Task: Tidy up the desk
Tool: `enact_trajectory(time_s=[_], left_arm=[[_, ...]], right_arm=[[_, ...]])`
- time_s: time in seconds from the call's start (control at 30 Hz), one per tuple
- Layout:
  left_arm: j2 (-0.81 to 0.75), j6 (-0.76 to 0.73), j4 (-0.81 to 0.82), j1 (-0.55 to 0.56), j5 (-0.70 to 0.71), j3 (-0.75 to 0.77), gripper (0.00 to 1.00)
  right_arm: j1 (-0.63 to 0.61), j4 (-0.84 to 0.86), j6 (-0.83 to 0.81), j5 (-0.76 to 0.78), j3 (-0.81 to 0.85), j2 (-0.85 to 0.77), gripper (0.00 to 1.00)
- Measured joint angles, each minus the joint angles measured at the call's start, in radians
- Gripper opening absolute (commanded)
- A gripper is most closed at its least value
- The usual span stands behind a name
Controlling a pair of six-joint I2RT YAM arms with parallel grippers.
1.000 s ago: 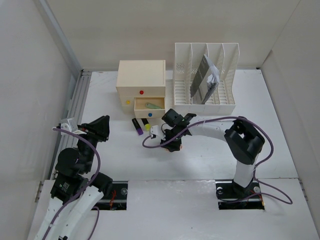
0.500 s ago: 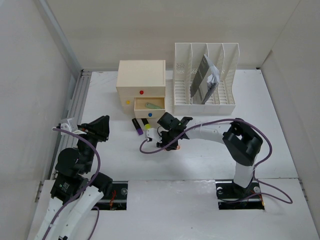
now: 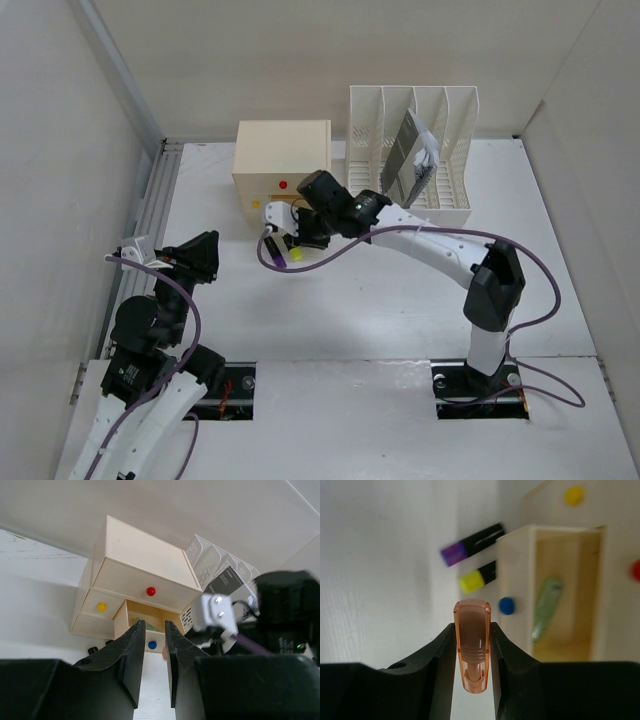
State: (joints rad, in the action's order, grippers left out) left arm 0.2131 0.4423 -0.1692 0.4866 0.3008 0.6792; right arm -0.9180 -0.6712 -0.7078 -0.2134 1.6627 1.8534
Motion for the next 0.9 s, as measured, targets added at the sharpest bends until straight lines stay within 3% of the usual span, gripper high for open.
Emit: enact_trajectory(time_s=[0.17, 0.57, 0.7, 0.73, 0.9], left_arm=[[0.0, 0.0, 0.0, 0.0, 0.0, 0.0, 0.2], [0.0, 0.0, 0.0, 0.0, 0.0, 0.0, 0.21], [0.0, 0.0, 0.0, 0.0, 0.0, 0.0, 0.21], [0.0, 0.0, 0.0, 0.0, 0.0, 0.0, 0.21], [0.0, 0.0, 0.0, 0.0, 0.0, 0.0, 0.21]], right_arm=[[0.0, 0.024, -0.012, 0.062, 0.15, 0.0, 0.09], [0.0, 0.149, -0.015, 0.277, 0.153, 0.088, 0.14], [0.003, 0.185, -0.021, 0.334, 0.14, 0.104, 0.29], [0.008, 0.193, -0.021, 0.344, 0.14, 0.105, 0.44], [0.014, 0.242, -0.025, 0.376, 0.138, 0.105, 0.48]])
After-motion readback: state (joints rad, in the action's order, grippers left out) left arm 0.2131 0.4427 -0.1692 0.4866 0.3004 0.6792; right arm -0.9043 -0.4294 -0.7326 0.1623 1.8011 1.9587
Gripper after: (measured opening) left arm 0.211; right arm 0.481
